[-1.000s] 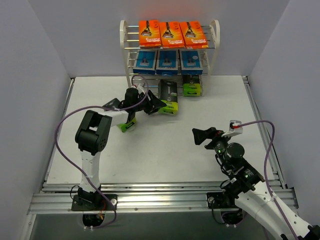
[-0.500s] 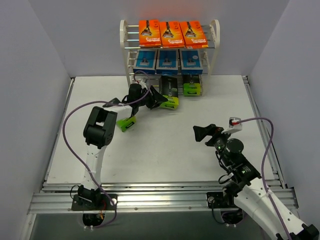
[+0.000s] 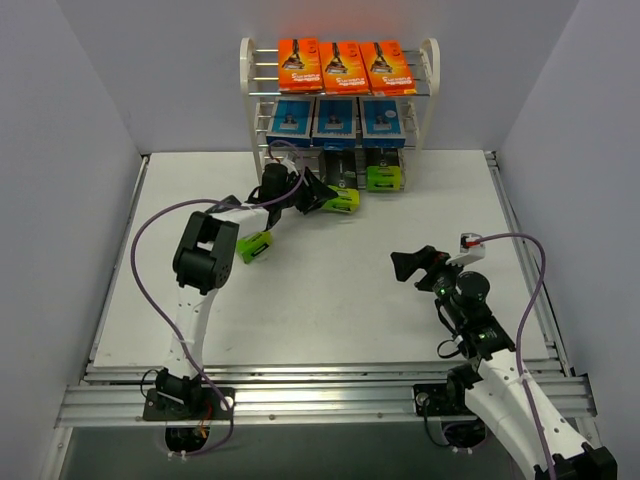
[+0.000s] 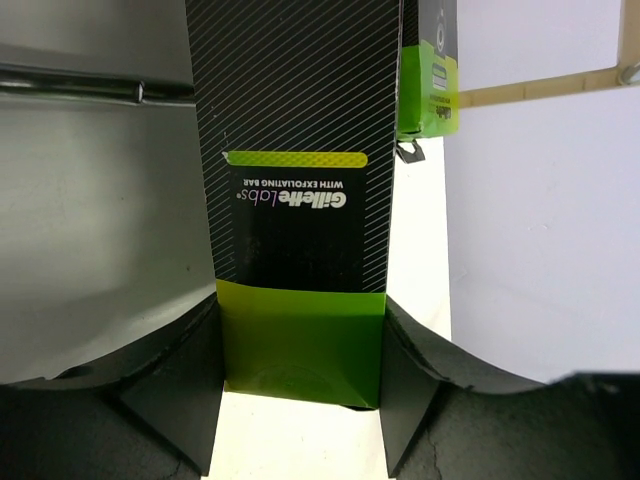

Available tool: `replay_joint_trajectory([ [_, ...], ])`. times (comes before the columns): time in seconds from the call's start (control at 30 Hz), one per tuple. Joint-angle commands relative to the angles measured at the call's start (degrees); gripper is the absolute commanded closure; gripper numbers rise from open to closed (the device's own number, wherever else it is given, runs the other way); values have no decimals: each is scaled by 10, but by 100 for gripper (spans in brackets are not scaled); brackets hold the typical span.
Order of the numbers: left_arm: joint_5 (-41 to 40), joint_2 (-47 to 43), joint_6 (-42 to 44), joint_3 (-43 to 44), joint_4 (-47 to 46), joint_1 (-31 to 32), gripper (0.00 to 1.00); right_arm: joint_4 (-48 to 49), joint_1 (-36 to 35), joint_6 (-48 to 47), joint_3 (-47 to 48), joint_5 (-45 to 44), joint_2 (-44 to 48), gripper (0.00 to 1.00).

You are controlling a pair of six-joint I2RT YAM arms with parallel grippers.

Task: Place and organize the shaving razors onto the shelf
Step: Place the shaving razor onto shelf

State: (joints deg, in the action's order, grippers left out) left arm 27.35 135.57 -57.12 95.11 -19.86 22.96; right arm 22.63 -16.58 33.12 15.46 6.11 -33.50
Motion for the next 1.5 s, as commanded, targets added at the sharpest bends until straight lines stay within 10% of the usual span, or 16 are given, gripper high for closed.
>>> replay_joint_trajectory([
  [0.0, 15, -3, 18, 51, -61, 5, 75, 43, 16, -1, -4, 42, -5, 0],
  [0.3, 4, -1, 25, 45, -47, 8, 30, 57, 42, 2, -10, 72, -10, 0],
  [0.57, -2, -9, 30, 26, -40, 7, 15, 59, 48, 3, -14, 81, -11, 0],
  [1.47, 2, -49, 34, -63, -65, -5, 3, 81, 54, 2, -19, 101, -32, 0],
])
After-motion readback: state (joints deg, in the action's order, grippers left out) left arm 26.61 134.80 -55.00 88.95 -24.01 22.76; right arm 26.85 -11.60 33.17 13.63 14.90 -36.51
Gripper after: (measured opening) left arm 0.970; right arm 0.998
